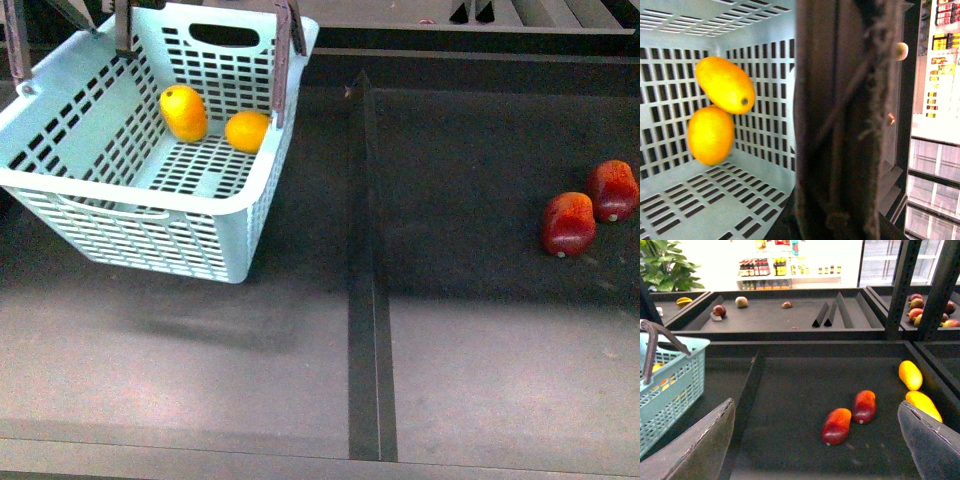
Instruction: Pick lemon and mango into basket
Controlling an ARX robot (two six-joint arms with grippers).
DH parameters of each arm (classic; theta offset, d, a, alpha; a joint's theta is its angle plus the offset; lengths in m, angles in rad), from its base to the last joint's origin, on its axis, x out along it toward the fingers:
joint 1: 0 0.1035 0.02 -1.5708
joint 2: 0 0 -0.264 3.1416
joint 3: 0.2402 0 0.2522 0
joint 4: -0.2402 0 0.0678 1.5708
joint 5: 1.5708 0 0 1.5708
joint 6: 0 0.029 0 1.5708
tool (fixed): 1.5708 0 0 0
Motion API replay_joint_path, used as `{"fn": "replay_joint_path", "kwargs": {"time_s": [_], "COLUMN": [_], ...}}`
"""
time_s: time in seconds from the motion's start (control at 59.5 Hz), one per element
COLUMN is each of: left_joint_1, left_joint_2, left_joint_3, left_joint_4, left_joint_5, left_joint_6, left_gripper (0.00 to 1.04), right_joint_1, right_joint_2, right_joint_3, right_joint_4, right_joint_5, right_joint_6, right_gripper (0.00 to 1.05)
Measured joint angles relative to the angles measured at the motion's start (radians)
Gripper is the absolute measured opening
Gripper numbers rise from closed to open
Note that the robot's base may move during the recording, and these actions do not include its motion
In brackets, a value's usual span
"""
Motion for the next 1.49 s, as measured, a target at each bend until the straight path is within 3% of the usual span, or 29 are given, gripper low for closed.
{"fn": "replay_joint_path", "kwargs": {"time_s": [0.269, 0.353, 0.537, 0.605, 0.689, 0.756, 0.773, 0.84, 0.89, 0.94, 1.008, 1.108, 1.26, 1.461, 1.495], "left_joint_1": [-0.030, -0.025, -0.014, -0.005, 0.017, 0.019, 0.019, 0.022, 0.022, 0.024, 0.044, 0.074, 0.100, 0.128, 0.164], "left_joint_2": [-0.091, -0.108, -0.245, -0.321, -0.467, -0.552, -0.572, -0.661, -0.728, -0.788, -0.863, -0.941, -1.036, -1.183, -1.223], "left_joint_3": [-0.209, -0.227, -0.329, -0.382, -0.469, -0.529, -0.554, -0.735, -0.896, -1.030, -1.157, -1.289, -1.439, -1.580, -1.610], "left_joint_4": [0.097, 0.097, 0.106, 0.045, -0.154, -0.218, -0.189, 0.177, 0.499, 0.749, 0.927, 0.994, 1.019, 1.020, 1.011], "left_joint_5": [0.089, 0.080, -0.051, -0.132, -0.258, -0.278, -0.255, -0.062, 0.032, 0.068, 0.082, 0.094, 0.123, 0.151, 0.204], "left_joint_6": [0.027, 0.029, -0.013, -0.045, -0.060, -0.051, -0.024, 0.286, 0.604, 0.916, 1.237, 1.453, 1.542, 1.565, 1.568], "left_gripper": [0.04, 0.17, 0.54, 0.67, 0.88, 0.99, 0.98, 0.86, 0.76, 0.65, 0.51, 0.31, 0.03, 0.03, 0.03], "right_joint_1": [0.000, 0.000, 0.000, 0.000, 0.000, 0.000, 0.000, 0.000, 0.000, 0.000, 0.000, 0.000, 0.000, 0.000, 0.000], "right_joint_2": [0.000, 0.000, 0.000, 0.000, 0.000, 0.000, 0.000, 0.000, 0.000, 0.000, 0.000, 0.000, 0.000, 0.000, 0.000], "right_joint_3": [0.000, 0.000, 0.000, 0.000, 0.000, 0.000, 0.000, 0.000, 0.000, 0.000, 0.000, 0.000, 0.000, 0.000, 0.000], "right_joint_4": [0.000, 0.000, 0.000, 0.000, 0.000, 0.000, 0.000, 0.000, 0.000, 0.000, 0.000, 0.000, 0.000, 0.000, 0.000], "right_joint_5": [0.000, 0.000, 0.000, 0.000, 0.000, 0.000, 0.000, 0.000, 0.000, 0.000, 0.001, 0.000, 0.000, 0.000, 0.000], "right_joint_6": [0.000, 0.000, 0.000, 0.000, 0.000, 0.000, 0.000, 0.000, 0.000, 0.000, 0.000, 0.000, 0.000, 0.000, 0.000], "right_gripper": [0.96, 0.96, 0.96, 0.96, 0.96, 0.96, 0.96, 0.96, 0.96, 0.96, 0.96, 0.96, 0.96, 0.96, 0.96]}}
